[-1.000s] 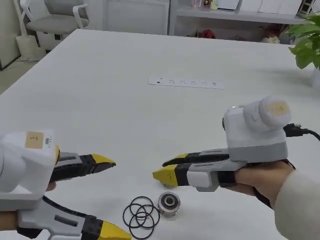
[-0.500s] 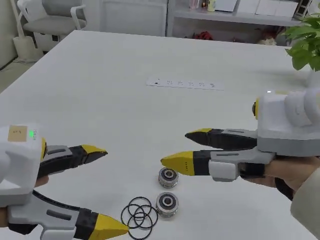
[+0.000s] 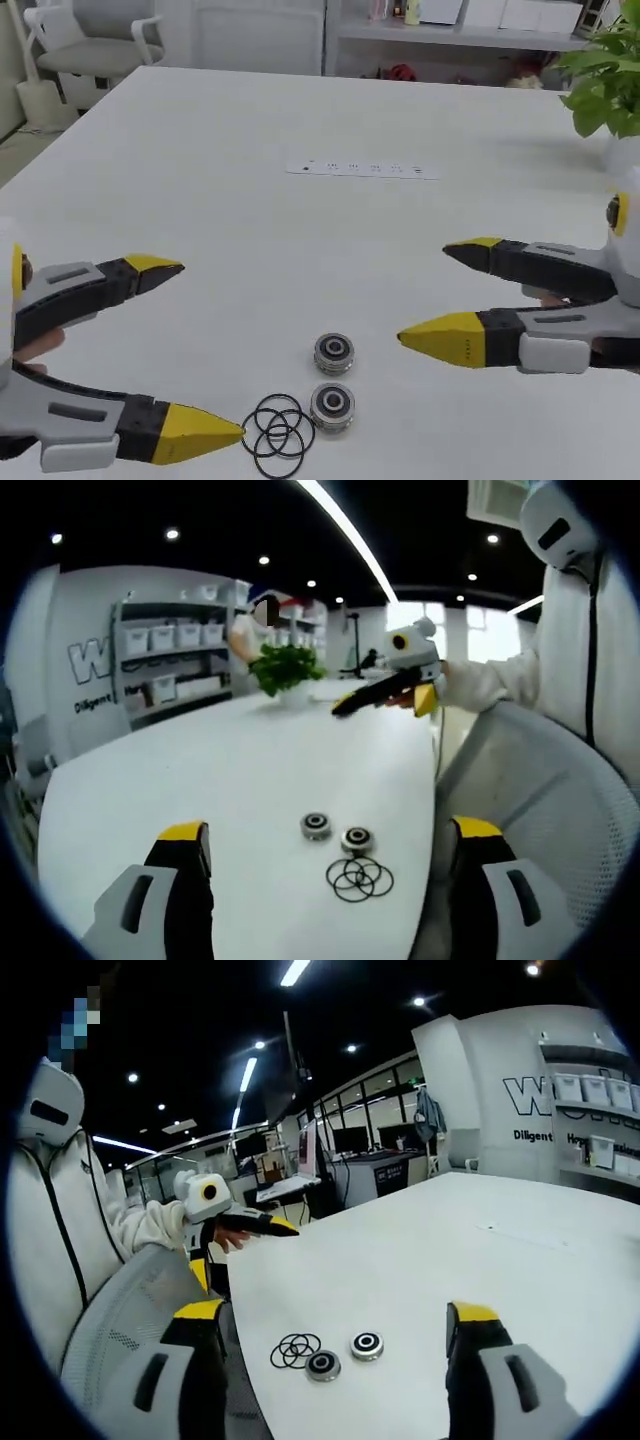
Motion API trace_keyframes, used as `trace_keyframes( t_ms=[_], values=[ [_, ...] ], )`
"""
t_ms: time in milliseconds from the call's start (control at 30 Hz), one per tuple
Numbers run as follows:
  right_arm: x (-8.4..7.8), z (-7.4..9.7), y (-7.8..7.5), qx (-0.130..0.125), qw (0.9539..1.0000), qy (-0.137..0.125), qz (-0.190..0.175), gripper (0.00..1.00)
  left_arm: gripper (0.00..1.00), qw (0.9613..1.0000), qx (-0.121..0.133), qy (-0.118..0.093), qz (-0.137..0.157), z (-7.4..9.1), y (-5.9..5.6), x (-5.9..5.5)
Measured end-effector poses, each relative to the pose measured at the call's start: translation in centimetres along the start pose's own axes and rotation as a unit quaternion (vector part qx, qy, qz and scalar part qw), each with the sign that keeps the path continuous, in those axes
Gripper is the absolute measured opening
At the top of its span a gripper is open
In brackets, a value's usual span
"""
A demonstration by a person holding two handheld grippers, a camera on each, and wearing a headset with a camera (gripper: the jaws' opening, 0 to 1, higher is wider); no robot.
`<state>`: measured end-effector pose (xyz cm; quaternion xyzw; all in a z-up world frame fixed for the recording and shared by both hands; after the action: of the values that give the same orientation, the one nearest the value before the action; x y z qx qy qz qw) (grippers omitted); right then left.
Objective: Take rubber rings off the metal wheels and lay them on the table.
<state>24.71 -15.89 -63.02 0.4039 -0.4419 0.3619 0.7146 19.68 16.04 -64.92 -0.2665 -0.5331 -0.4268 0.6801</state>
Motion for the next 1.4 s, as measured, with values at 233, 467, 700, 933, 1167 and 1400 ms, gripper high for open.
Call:
trace_keyframes(
  t_ms=[233,467,700,933,1167,1400],
  values=[
    [-1.4,2.7,-0.6,-0.032,0.9994,0.012,0.004,0.98,1.0,0.9997,0.025,0.004,0.006,1.6,0.0,-0.2],
    [-3.2,4.0,-0.6,-0.045,0.9988,0.017,-0.013,1.0,1.0,0.9985,0.055,0.005,0.004,2.7,0.3,-0.7],
    [-5.4,4.4,0.0,-0.052,0.9975,0.035,-0.034,1.0,1.0,0.9971,0.07,0.01,0.026,4.1,0.0,-2.1],
    [-7.7,4.0,0.2,-0.057,0.995,0.065,-0.049,1.0,1.0,0.9954,0.073,0.039,0.049,4.0,-1.0,-4.2],
    [-9.4,3.4,0.7,-0.055,0.992,0.1,-0.053,1.0,1.0,0.9942,0.068,0.053,0.064,3.5,-1.2,-5.8],
    [-9.9,2.9,0.7,-0.054,0.9894,0.126,-0.047,0.99,1.0,0.9922,0.061,0.085,0.069,3.0,-1.1,-7.2]
  ],
)
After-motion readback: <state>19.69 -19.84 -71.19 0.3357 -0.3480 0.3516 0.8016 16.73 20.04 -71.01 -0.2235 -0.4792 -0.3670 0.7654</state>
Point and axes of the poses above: the centre of the closed fingertips' face, and the gripper's own axes: z roughly backward along the fingers, y roughly to its left, x roughly out of its top, the point moved 10 cm from there along z, roughly backward along the fingers, and after that the axes turned 5 degrees about -z, right-handed, at the moved point
